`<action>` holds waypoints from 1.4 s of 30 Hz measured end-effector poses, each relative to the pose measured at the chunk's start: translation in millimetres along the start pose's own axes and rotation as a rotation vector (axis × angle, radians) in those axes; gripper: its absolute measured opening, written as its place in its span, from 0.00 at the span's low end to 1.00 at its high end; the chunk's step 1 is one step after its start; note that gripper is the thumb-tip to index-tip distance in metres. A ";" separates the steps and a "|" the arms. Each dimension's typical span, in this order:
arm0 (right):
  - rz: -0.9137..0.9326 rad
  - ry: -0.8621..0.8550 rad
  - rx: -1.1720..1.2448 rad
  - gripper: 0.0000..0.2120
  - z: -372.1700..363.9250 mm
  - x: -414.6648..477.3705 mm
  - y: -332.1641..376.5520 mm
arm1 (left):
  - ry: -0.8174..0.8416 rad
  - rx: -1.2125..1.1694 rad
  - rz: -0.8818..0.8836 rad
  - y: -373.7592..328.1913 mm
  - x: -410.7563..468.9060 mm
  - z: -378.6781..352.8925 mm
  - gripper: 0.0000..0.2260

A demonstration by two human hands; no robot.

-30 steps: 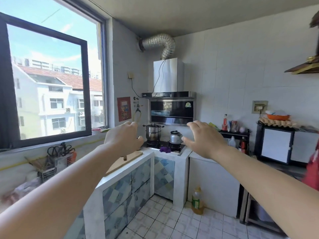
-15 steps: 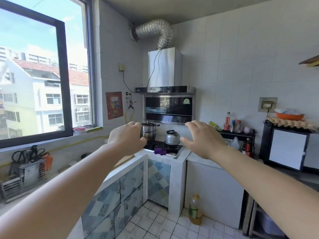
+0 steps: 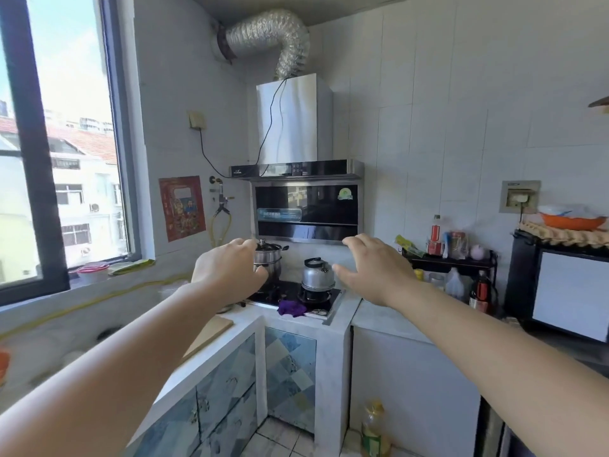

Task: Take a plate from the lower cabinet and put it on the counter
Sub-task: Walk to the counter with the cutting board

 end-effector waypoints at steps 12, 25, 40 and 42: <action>0.116 0.034 0.076 0.26 -118.5 141.9 -11.5 | 0.078 0.068 0.088 48.1 96.3 -105.7 0.20; 0.447 0.128 0.177 0.26 -234.1 297.1 5.3 | 0.100 0.198 0.376 102.9 180.8 -188.9 0.21; 0.780 0.287 0.314 0.27 -388.4 354.1 155.4 | 0.304 0.368 0.702 230.0 131.7 -267.2 0.22; 0.809 0.297 0.339 0.27 -405.1 362.2 184.3 | 0.317 0.379 0.746 254.8 124.0 -274.7 0.22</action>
Point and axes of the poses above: each hand's wrist, its own x-axis towards the middle knuckle, its own z-axis out of the back of the hand, y = z × x, the point moved 5 cm from there along x, towards the middle knuckle, and after that the axes turned 15 degrees about -z, right-handed, at the moved point
